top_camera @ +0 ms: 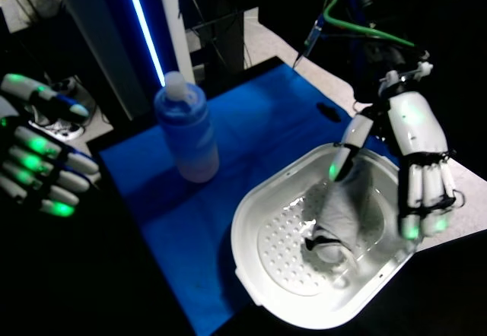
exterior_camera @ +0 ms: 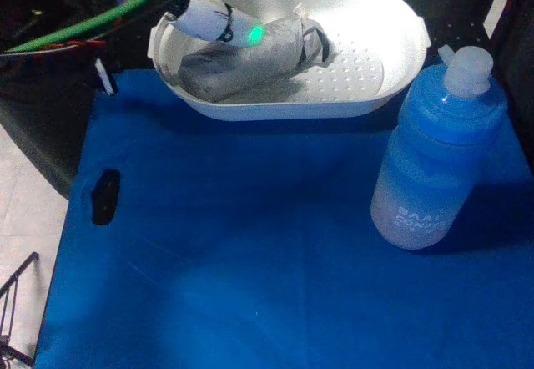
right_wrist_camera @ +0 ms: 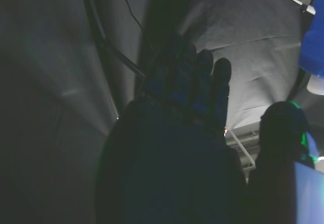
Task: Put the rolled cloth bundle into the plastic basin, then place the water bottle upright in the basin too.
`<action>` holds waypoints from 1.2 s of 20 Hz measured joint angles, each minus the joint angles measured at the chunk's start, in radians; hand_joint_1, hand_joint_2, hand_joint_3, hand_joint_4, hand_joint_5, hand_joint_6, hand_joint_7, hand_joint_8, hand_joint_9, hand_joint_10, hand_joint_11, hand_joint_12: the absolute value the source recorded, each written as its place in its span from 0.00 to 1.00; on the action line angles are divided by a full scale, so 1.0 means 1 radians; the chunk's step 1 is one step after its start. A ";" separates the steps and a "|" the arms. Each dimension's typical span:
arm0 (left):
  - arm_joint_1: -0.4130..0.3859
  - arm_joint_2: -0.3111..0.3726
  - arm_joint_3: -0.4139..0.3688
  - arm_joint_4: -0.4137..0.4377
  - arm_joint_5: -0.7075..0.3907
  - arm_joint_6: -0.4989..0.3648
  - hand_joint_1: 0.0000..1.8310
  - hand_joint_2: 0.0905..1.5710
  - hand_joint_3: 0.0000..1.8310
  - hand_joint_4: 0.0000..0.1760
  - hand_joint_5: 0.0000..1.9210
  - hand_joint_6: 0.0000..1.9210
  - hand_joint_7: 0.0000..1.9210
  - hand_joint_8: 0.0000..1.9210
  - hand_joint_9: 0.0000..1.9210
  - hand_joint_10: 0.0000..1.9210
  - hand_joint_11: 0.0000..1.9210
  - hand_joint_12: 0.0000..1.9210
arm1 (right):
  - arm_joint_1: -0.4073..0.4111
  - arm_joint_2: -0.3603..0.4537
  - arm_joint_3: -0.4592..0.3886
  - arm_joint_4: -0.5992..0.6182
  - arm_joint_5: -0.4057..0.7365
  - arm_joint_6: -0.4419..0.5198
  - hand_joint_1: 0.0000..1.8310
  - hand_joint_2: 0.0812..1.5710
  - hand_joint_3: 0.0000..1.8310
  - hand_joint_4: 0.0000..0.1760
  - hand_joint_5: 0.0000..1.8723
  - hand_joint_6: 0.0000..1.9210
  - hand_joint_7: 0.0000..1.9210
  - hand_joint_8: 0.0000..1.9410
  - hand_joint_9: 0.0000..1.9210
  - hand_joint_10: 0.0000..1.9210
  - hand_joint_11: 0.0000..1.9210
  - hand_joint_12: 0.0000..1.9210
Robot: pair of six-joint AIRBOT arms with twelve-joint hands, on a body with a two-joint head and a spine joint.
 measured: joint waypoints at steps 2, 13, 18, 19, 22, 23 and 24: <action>0.010 0.045 -0.055 0.032 -0.008 0.000 0.32 0.57 0.00 1.00 0.02 0.00 0.00 0.00 0.00 0.00 0.00 0.00 | 0.000 0.000 0.000 0.003 0.000 0.009 0.13 0.91 0.00 0.01 0.18 0.00 0.15 0.00 0.12 0.00 0.00 0.32; 0.216 0.478 -0.499 0.092 -0.318 -0.056 0.28 0.54 0.00 0.96 0.00 0.00 0.00 0.00 0.00 0.00 0.00 0.00 | 0.000 -0.012 0.000 -0.006 0.002 0.061 0.39 0.77 0.00 0.42 0.09 0.00 0.10 0.00 0.11 0.00 0.00 0.27; 0.463 0.592 -0.650 -0.078 -0.599 -0.099 0.27 0.52 0.00 1.00 0.00 0.00 0.00 0.00 0.00 0.00 0.00 0.00 | 0.011 -0.018 0.008 -0.014 0.001 0.075 0.46 0.69 0.00 0.67 0.06 0.00 0.10 0.00 0.11 0.00 0.00 0.26; 0.504 0.595 -0.667 -0.112 -0.645 -0.100 0.28 0.51 0.00 1.00 0.00 0.00 0.00 0.00 0.00 0.00 0.00 0.00 | 0.012 -0.021 0.009 -0.025 0.003 0.075 0.46 0.68 0.00 0.74 0.05 0.00 0.10 0.00 0.11 0.00 0.00 0.26; 0.638 0.599 -0.726 -0.225 -0.779 -0.098 0.32 0.51 0.00 0.99 0.00 0.00 0.00 0.00 0.00 0.00 0.00 0.00 | 0.043 -0.034 0.016 -0.049 -0.002 0.076 0.46 0.67 0.00 0.95 0.05 0.00 0.09 0.00 0.09 0.00 0.00 0.22; 0.684 0.599 -0.747 -0.257 -0.822 -0.098 0.34 0.51 0.00 1.00 0.00 0.00 0.00 0.00 0.00 0.00 0.00 0.00 | 0.053 -0.036 0.024 -0.056 0.000 0.078 0.46 0.66 0.00 0.99 0.05 0.00 0.11 0.00 0.10 0.00 0.00 0.25; 0.748 0.599 -0.777 -0.301 -0.886 -0.099 0.35 0.52 0.00 1.00 0.00 0.00 0.00 0.00 0.00 0.00 0.00 0.00 | 0.066 -0.048 0.035 -0.055 0.006 0.086 0.46 0.66 0.00 1.00 0.05 0.00 0.12 0.00 0.10 0.00 0.00 0.26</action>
